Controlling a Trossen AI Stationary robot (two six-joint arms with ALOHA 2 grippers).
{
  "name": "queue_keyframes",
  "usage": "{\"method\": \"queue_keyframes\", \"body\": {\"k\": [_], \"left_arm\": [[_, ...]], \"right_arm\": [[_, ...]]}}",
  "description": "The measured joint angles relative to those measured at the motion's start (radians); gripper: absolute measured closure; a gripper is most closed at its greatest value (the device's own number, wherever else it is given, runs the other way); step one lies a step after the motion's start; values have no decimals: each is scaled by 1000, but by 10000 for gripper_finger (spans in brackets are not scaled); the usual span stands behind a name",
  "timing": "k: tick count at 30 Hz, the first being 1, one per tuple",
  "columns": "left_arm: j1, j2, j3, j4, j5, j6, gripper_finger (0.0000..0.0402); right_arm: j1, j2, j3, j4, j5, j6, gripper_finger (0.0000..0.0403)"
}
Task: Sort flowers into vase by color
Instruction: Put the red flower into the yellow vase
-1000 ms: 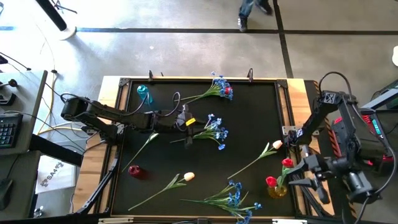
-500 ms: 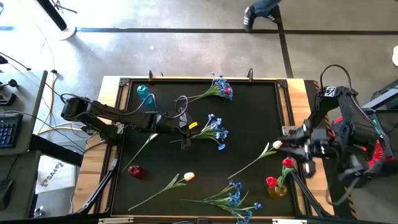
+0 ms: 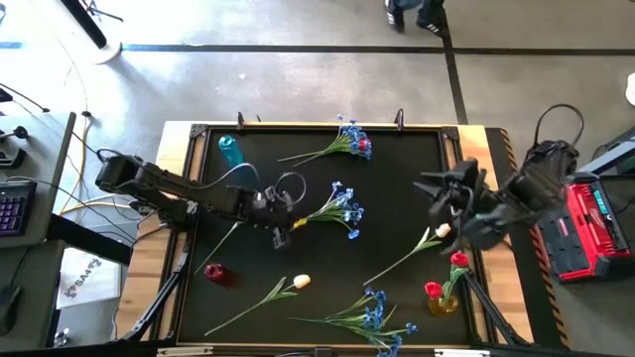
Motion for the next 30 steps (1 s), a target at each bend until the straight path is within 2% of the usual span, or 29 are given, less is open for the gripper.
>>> {"method": "queue_keyframes", "body": {"k": [8,12,19,24,30], "left_arm": [[-129,0,0,-32,-55,-120,289],[-131,0,0,-30,-101,-103,289],[20,0,0,-26,-48,-9,289],[191,0,0,11,0,137,289],[395,0,0,77,63,291,289]], "right_arm": [[-193,30,-1,-1,-118,-22,266],[-291,78,-1,0,-197,-75,266],[-447,184,-2,4,-317,-263,266],[-550,240,-2,-2,-348,-383,266],[-703,239,-2,21,-404,-478,266]]}}
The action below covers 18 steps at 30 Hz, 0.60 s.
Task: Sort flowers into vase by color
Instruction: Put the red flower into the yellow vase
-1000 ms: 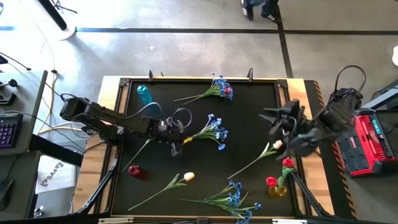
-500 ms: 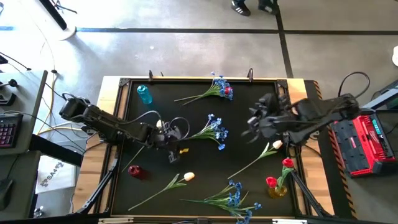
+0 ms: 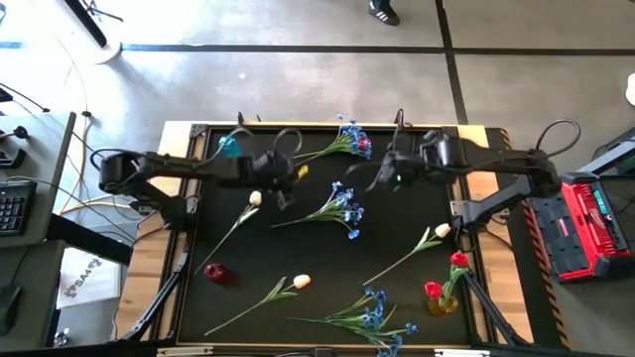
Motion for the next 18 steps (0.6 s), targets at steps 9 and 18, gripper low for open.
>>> {"method": "queue_keyframes", "body": {"k": [9,18], "left_arm": [[196,0,115,-179,112,95,289],[204,0,318,-281,167,131,262]], "right_arm": [[-110,-3,0,105,-166,-37,266],[-99,-3,0,99,-151,172,266]]}}
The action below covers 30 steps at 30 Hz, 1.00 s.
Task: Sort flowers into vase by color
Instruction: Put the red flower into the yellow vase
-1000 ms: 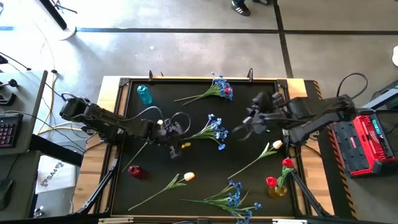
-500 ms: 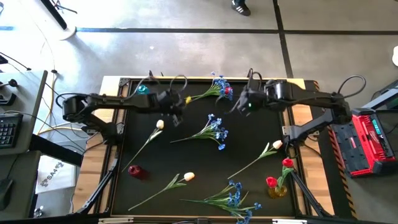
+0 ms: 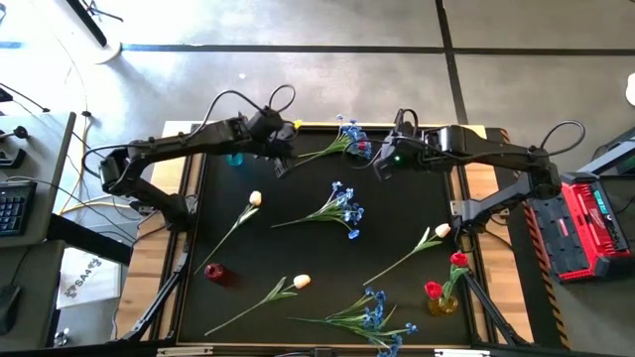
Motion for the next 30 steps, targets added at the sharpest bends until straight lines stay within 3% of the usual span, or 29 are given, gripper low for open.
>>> {"method": "queue_keyframes", "body": {"k": [5,9,13,18,21,30], "left_arm": [[18,21,3,62,35,11,203],[60,132,3,77,82,15,183],[95,266,24,78,82,13,189],[136,404,104,67,38,62,208],[162,484,167,43,76,100,217],[199,674,400,-162,93,130,233]], "right_arm": [[14,-8,-40,32,59,41,266],[-12,-18,-151,179,-31,16,266],[-27,-18,-257,325,-136,7,266],[-27,-18,-320,357,-147,52,266],[-27,-18,-328,352,-157,41,266],[-27,-22,-328,363,-187,26,266]]}}
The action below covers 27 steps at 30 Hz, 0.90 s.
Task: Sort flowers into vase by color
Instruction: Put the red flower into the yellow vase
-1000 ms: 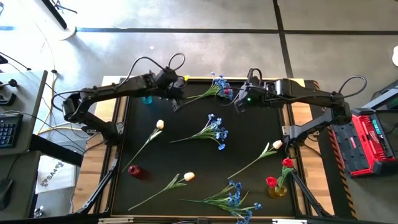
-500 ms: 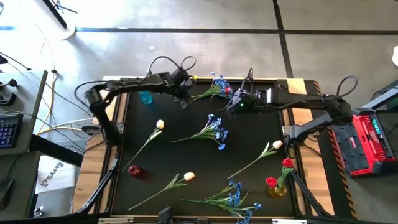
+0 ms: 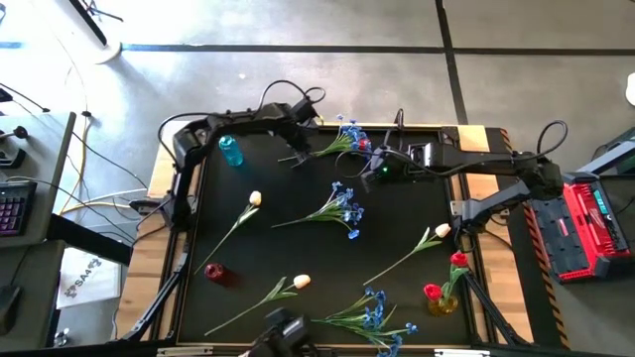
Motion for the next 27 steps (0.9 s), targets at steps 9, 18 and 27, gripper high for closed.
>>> {"method": "queue_keyframes", "body": {"k": [9,18,27], "left_arm": [[-2,134,150,-163,-45,33,234],[-2,146,172,-203,-53,53,282],[-2,146,172,-234,-51,46,394]], "right_arm": [[0,0,0,0,-26,-2,266],[0,0,0,0,-44,-13,266],[0,0,0,0,-49,-21,266]]}}
